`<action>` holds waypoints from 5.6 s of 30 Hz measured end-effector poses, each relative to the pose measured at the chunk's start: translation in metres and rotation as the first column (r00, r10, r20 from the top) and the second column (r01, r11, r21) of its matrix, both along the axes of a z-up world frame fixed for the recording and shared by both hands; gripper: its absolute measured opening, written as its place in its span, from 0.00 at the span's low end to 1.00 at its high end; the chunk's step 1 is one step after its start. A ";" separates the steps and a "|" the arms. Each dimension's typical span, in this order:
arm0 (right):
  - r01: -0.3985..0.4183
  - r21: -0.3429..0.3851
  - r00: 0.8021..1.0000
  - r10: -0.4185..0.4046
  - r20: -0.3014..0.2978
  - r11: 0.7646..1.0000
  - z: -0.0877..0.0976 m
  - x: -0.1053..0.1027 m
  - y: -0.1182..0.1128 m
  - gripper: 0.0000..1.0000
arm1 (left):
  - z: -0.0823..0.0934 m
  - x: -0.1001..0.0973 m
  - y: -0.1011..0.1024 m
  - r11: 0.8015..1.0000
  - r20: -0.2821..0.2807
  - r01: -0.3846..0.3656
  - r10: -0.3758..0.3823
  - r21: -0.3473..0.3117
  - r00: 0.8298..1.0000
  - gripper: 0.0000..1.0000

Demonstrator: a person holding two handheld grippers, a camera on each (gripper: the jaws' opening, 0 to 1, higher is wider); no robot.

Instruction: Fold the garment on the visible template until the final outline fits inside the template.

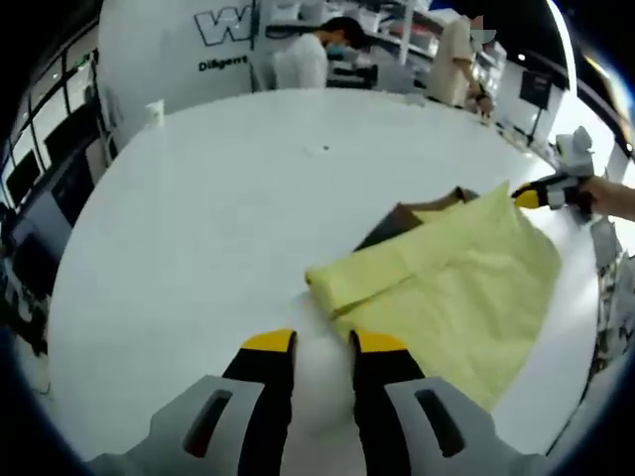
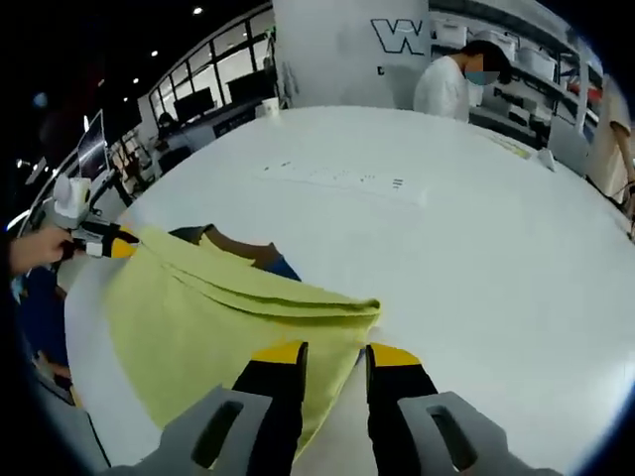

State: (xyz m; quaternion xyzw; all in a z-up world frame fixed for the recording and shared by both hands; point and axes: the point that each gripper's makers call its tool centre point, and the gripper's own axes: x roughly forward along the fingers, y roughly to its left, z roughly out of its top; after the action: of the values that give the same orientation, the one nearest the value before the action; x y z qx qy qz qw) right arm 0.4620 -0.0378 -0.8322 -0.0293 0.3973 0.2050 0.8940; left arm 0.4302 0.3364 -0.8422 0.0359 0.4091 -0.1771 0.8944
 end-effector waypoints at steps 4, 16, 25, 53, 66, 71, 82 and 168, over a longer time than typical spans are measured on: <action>0.055 -0.001 0.998 -0.055 -0.004 0.998 -0.008 0.011 -0.002 0.12 | -0.006 0.011 0.001 1.000 0.011 -0.027 0.027 -0.004 1.000 0.18; 0.098 0.071 0.995 -0.098 -0.002 0.993 -0.006 0.019 0.007 0.15 | 0.016 0.034 -0.004 0.995 0.059 -0.061 0.066 -0.084 0.996 0.21; 0.213 0.173 0.977 -0.215 -0.003 0.962 -0.002 0.037 0.001 0.15 | 0.024 0.050 0.014 0.990 0.142 -0.110 0.122 -0.091 0.982 0.15; -0.020 0.083 1.000 0.019 0.005 0.996 -0.005 -0.032 -0.001 0.14 | 0.022 -0.022 -0.003 0.990 0.079 -0.032 0.043 -0.135 0.996 0.18; -0.109 0.111 0.994 0.109 0.009 0.988 -0.002 -0.084 0.009 0.14 | 0.018 -0.071 -0.018 0.988 0.059 0.041 -0.033 -0.147 0.998 0.17; -0.116 0.119 0.993 0.117 -0.008 0.986 -0.008 -0.106 0.012 0.15 | 0.013 -0.087 -0.020 0.986 0.037 0.041 -0.035 -0.163 0.999 0.17; -0.084 0.152 0.996 0.088 -0.016 0.985 -0.012 -0.136 0.006 0.15 | -0.002 -0.116 -0.026 0.982 -0.014 0.038 -0.041 -0.184 0.999 0.14; -0.111 0.176 0.991 0.095 0.096 0.978 0.088 -0.207 -0.004 0.40 | 0.090 -0.159 -0.022 0.991 0.239 0.082 -0.054 -0.109 0.969 0.35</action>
State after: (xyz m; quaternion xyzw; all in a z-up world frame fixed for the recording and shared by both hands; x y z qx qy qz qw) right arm 0.2552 -0.0414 -0.7442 0.0227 0.3357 0.2848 0.8976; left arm 0.2707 0.3149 -0.7522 0.0178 0.2873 -0.2263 0.9306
